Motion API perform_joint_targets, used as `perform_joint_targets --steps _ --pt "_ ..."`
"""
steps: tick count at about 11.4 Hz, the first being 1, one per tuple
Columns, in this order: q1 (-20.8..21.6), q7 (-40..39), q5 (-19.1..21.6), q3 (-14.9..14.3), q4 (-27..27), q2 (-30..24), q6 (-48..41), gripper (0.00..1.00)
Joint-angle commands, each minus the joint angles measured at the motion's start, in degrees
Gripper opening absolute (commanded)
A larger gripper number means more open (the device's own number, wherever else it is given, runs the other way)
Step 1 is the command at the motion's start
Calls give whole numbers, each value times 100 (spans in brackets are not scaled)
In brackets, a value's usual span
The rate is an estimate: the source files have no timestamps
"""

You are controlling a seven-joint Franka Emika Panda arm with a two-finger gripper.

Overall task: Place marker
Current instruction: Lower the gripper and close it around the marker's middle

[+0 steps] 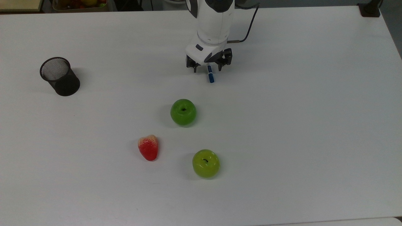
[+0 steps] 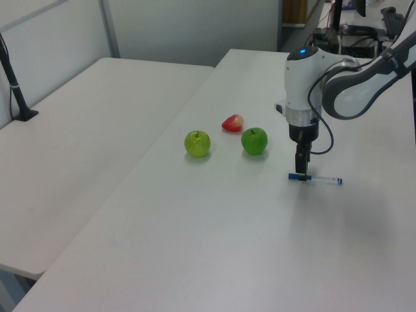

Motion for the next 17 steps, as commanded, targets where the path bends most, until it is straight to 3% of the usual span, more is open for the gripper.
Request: perform_joint_targets --steps 1,3,5,9,11,17 --pt "42 91 -168 -9 -75 37 230 75" --pt "42 92 -212 -9 -67 99 265 75" --pt "42 135 -212 -9 -67 169 440 66" --pt "42 162 -212 -9 -49 169 441 23" --pt "42 214 -212 -9 -40 161 432 11" --pt "34 267 -204 -9 21 3 283 7"
